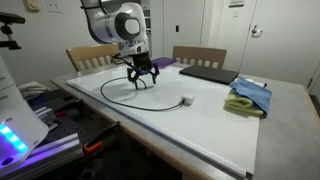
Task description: Unfold the charger
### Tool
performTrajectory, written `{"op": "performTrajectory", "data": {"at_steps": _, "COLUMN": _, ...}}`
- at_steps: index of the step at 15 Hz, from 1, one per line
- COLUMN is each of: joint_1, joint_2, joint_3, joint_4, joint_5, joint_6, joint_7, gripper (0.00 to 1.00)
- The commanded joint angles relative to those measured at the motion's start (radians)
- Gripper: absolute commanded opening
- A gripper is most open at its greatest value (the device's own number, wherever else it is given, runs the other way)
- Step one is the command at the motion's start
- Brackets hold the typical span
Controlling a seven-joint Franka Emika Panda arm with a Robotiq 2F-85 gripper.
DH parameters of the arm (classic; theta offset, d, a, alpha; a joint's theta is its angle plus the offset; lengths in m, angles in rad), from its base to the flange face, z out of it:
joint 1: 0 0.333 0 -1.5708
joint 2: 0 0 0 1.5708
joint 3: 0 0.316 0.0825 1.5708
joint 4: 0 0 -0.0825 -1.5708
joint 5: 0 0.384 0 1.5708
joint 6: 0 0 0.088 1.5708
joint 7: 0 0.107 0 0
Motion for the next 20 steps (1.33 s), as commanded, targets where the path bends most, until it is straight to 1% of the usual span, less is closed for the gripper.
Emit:
{"op": "performTrajectory", "data": {"at_steps": 1, "joint_1": -0.037, "joint_2": 0.013, "joint_3": 0.014, "joint_4": -0.016, "joint_5": 0.071, "joint_6": 0.035, "joint_7": -0.054, "gripper": 1.0}}
{"op": "performTrajectory", "data": {"at_steps": 2, "joint_1": -0.051, "joint_2": 0.018, "joint_3": 0.028, "joint_4": -0.015, "joint_5": 0.093, "joint_6": 0.033, "joint_7": -0.069, "gripper": 0.97}}
{"op": "performTrajectory", "data": {"at_steps": 3, "joint_1": -0.071, "joint_2": 0.023, "joint_3": 0.05, "joint_4": -0.011, "joint_5": 0.119, "joint_6": 0.025, "joint_7": -0.091, "gripper": 0.74}}
{"op": "performTrajectory", "data": {"at_steps": 4, "joint_1": -0.099, "joint_2": 0.024, "joint_3": 0.079, "joint_4": -0.008, "joint_5": 0.152, "joint_6": 0.019, "joint_7": -0.122, "gripper": 0.73}}
{"op": "performTrajectory", "data": {"at_steps": 5, "joint_1": -0.116, "joint_2": 0.024, "joint_3": 0.099, "joint_4": -0.003, "joint_5": 0.18, "joint_6": 0.005, "joint_7": -0.146, "gripper": 0.69}}
{"op": "performTrajectory", "data": {"at_steps": 6, "joint_1": -0.138, "joint_2": 0.021, "joint_3": 0.121, "joint_4": -0.002, "joint_5": 0.209, "joint_6": 0.002, "joint_7": -0.183, "gripper": 0.63}}
{"op": "performTrajectory", "data": {"at_steps": 7, "joint_1": -0.143, "joint_2": 0.017, "joint_3": 0.125, "joint_4": 0.004, "joint_5": 0.226, "joint_6": -0.011, "joint_7": -0.206, "gripper": 0.57}}
{"op": "performTrajectory", "data": {"at_steps": 8, "joint_1": -0.146, "joint_2": 0.018, "joint_3": 0.129, "joint_4": 0.009, "joint_5": 0.239, "joint_6": -0.015, "joint_7": -0.225, "gripper": 0.49}}
{"op": "performTrajectory", "data": {"at_steps": 11, "joint_1": -0.127, "joint_2": 0.01, "joint_3": 0.11, "joint_4": 0.025, "joint_5": 0.227, "joint_6": -0.047, "joint_7": -0.255, "gripper": 0.3}}
{"op": "performTrajectory", "data": {"at_steps": 14, "joint_1": -0.105, "joint_2": 0.013, "joint_3": 0.089, "joint_4": 0.054, "joint_5": 0.196, "joint_6": -0.055, "joint_7": -0.276, "gripper": 0.05}}
{"op": "performTrajectory", "data": {"at_steps": 15, "joint_1": -0.085, "joint_2": 0.02, "joint_3": 0.069, "joint_4": 0.067, "joint_5": 0.164, "joint_6": -0.054, "joint_7": -0.286, "gripper": 0.02}}
{"op": "performTrajectory", "data": {"at_steps": 16, "joint_1": -0.071, "joint_2": 0.023, "joint_3": 0.062, "joint_4": 0.088, "joint_5": 0.125, "joint_6": -0.067, "joint_7": -0.324, "gripper": 0.0}}
{"op": "performTrajectory", "data": {"at_steps": 18, "joint_1": -0.065, "joint_2": 0.028, "joint_3": 0.076, "joint_4": 0.122, "joint_5": 0.095, "joint_6": -0.099, "joint_7": -0.382, "gripper": 0.01}}
{"op": "performTrajectory", "data": {"at_steps": 19, "joint_1": -0.064, "joint_2": 0.033, "joint_3": 0.093, "joint_4": 0.137, "joint_5": 0.091, "joint_6": -0.106, "joint_7": -0.417, "gripper": 0.01}}
{"op": "performTrajectory", "data": {"at_steps": 20, "joint_1": -0.048, "joint_2": 0.038, "joint_3": 0.091, "joint_4": 0.154, "joint_5": 0.074, "joint_6": -0.113, "joint_7": -0.44, "gripper": 0.01}}
